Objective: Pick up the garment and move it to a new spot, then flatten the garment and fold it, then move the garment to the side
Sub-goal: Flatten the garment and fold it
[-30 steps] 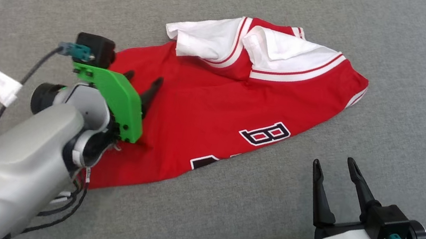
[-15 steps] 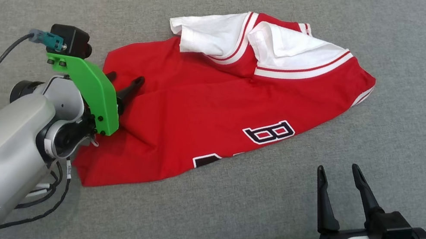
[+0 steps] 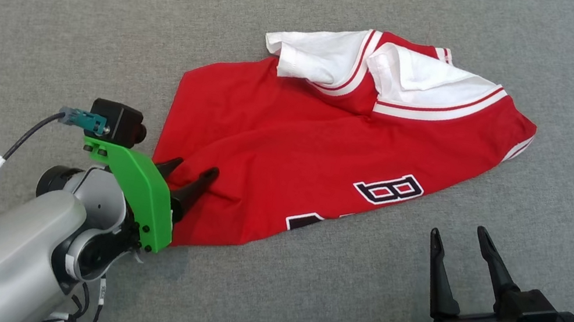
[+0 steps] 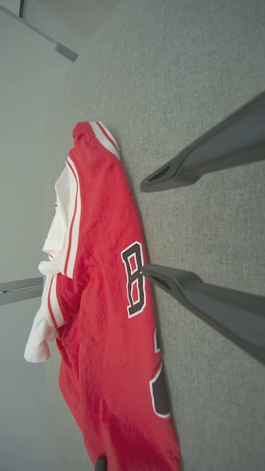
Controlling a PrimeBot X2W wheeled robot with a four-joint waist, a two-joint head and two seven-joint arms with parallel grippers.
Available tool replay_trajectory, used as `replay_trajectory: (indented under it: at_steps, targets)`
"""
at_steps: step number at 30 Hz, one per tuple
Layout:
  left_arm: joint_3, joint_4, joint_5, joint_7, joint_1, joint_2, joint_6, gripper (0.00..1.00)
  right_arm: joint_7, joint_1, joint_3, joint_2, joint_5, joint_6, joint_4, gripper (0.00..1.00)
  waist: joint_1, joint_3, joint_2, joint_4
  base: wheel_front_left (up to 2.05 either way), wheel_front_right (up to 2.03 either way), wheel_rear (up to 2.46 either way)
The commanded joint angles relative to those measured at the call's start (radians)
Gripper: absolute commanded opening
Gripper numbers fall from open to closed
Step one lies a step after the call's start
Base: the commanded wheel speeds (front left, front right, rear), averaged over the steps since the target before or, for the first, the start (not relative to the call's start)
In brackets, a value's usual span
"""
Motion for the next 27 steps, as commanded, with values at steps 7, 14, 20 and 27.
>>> replay_trajectory:
  at_steps: [7,14,20,27]
  targets:
    - [-0.029,-0.013,0.015,0.004,0.014,-0.032,-0.023,0.00,-0.003,-0.009,-0.004,-0.002,-0.012,-0.001,0.006,1.00,0.0000,-0.010,0.0000,0.006,0.00,0.00,0.00]
    - [-0.087,-0.104,0.154,-0.061,0.035,0.019,0.024,0.00,-0.003,0.028,-0.012,-0.002,0.006,-0.001,0.010,1.00,0.0000,-0.032,0.0000,-0.001,0.00,0.00,0.00]
    - [-0.152,-0.245,0.245,-0.133,0.165,0.054,0.137,0.00,-0.003,0.055,-0.022,-0.002,0.014,-0.001,0.012,1.00,0.0000,-0.046,0.0000,0.019,0.00,0.00,0.00]
    - [-0.157,-0.274,0.089,-0.169,0.332,-0.036,0.098,1.00,-0.003,0.064,-0.025,-0.002,-0.009,-0.001,0.026,1.00,0.0000,-0.065,0.0000,0.076,0.00,0.00,0.00]
